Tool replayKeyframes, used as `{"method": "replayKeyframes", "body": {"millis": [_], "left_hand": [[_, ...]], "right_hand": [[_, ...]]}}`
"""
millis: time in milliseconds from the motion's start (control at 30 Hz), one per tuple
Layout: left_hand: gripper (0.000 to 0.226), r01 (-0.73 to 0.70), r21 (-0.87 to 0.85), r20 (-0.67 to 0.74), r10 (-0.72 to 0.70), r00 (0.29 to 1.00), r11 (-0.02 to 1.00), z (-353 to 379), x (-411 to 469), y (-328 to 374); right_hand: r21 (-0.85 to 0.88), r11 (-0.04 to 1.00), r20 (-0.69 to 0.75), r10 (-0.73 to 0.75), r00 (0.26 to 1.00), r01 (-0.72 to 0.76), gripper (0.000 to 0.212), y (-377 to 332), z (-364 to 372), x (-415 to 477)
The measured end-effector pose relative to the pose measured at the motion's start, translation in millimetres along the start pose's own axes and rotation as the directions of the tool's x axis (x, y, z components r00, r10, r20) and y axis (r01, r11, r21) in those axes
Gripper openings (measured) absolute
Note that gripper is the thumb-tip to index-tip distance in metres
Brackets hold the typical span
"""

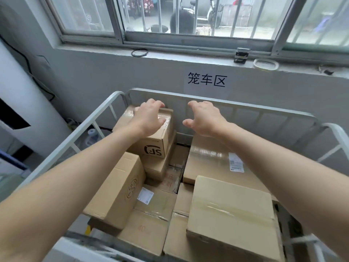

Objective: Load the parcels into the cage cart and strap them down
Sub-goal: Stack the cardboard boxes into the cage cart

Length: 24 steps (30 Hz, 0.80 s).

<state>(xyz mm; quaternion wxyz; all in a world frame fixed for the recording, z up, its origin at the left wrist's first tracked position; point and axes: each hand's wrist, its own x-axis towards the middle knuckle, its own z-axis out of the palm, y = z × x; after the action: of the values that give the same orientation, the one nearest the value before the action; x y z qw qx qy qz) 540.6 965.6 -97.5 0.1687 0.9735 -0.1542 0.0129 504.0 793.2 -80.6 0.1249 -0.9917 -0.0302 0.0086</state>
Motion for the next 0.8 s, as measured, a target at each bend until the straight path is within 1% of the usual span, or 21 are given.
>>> {"method": "replayKeyframes", "body": {"millis": [133,200,300,400,500,600,700,800], "left_hand": [[0.046,-0.085,0.12,0.008,0.085,0.996,0.989,-4.4,-39.3,53.0],[0.046,-0.135,0.174,0.027,0.132,0.991,0.975,-2.7,-47.6,68.1],[0.046,-0.239,0.204,0.033,0.237,0.971,0.949,-1.8,-52.5,94.4],[0.048,-0.362,0.207,0.023,0.365,0.931,0.909,-2.0,-51.0,124.7],[0.048,-0.49,0.199,0.016,0.497,0.867,0.849,2.7,-49.7,160.5],[0.047,-0.617,0.16,0.018,0.623,0.782,0.771,14.0,-52.2,200.6],[0.046,-0.726,0.098,0.019,0.728,0.685,0.681,28.9,-61.1,247.0],[0.046,-0.819,0.044,0.023,0.819,0.573,0.572,44.1,-77.1,296.4]], "right_hand": [[-0.05,0.999,-0.026,0.002,1.0,-0.003,0.054,21.5,-15.8,-45.2],[-0.056,0.998,-0.032,0.02,0.999,-0.022,0.053,29.5,-20.4,-59.3],[-0.066,0.995,-0.058,0.077,0.995,-0.081,0.054,45.5,-32.4,-85.1],[-0.08,0.983,-0.104,0.158,0.982,-0.167,0.054,63.8,-46.0,-110.1],[-0.103,0.959,-0.154,0.248,0.956,-0.266,0.053,85.1,-58.1,-138.8],[-0.131,0.915,-0.211,0.351,0.913,-0.382,0.053,110.4,-68.4,-175.0],[-0.154,0.842,-0.256,0.472,0.844,-0.517,0.056,140.1,-81.1,-218.7],[-0.14,0.756,-0.281,0.589,0.758,-0.64,0.054,171.1,-93.6,-266.4]]}}
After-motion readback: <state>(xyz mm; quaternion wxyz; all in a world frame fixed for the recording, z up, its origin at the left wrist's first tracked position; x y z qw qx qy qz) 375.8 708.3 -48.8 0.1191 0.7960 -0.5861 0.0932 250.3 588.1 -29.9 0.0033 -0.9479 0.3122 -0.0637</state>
